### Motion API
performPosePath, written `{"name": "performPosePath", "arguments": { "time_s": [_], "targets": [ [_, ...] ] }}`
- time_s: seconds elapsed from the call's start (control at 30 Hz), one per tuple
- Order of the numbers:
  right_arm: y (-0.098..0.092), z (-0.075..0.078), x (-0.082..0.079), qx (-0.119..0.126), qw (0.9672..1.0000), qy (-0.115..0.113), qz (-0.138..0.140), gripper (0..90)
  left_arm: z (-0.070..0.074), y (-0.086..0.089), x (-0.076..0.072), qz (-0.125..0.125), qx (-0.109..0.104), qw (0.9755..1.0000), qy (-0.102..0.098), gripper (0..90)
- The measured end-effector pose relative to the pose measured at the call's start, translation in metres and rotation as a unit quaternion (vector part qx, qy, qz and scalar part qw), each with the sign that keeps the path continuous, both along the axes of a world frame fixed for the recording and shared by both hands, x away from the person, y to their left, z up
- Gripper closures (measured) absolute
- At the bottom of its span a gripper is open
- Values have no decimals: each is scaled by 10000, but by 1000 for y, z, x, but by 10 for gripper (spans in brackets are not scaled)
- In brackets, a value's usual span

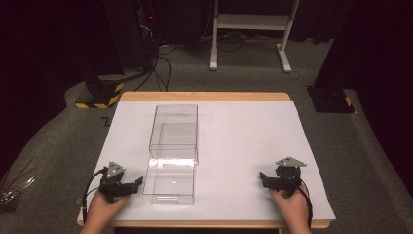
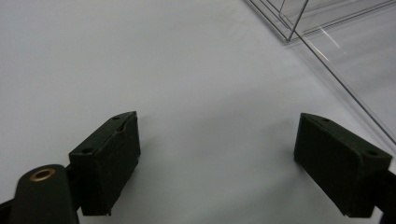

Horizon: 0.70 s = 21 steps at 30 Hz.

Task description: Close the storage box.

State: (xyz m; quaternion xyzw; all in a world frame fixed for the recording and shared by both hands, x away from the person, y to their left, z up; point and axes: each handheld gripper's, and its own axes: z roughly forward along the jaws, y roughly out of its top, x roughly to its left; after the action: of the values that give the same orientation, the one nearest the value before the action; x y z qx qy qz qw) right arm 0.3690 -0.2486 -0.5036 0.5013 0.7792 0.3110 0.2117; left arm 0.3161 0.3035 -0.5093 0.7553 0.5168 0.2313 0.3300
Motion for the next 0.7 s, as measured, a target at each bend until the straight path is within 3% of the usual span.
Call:
{"name": "performPosePath", "arguments": {
  "time_s": [0.7],
  "targets": [
    [0, 0, 0, -4, 10000, 10, 10, 91, 0, 0, 0, 35, -36, 10000, 13, 158]
  ]
}}
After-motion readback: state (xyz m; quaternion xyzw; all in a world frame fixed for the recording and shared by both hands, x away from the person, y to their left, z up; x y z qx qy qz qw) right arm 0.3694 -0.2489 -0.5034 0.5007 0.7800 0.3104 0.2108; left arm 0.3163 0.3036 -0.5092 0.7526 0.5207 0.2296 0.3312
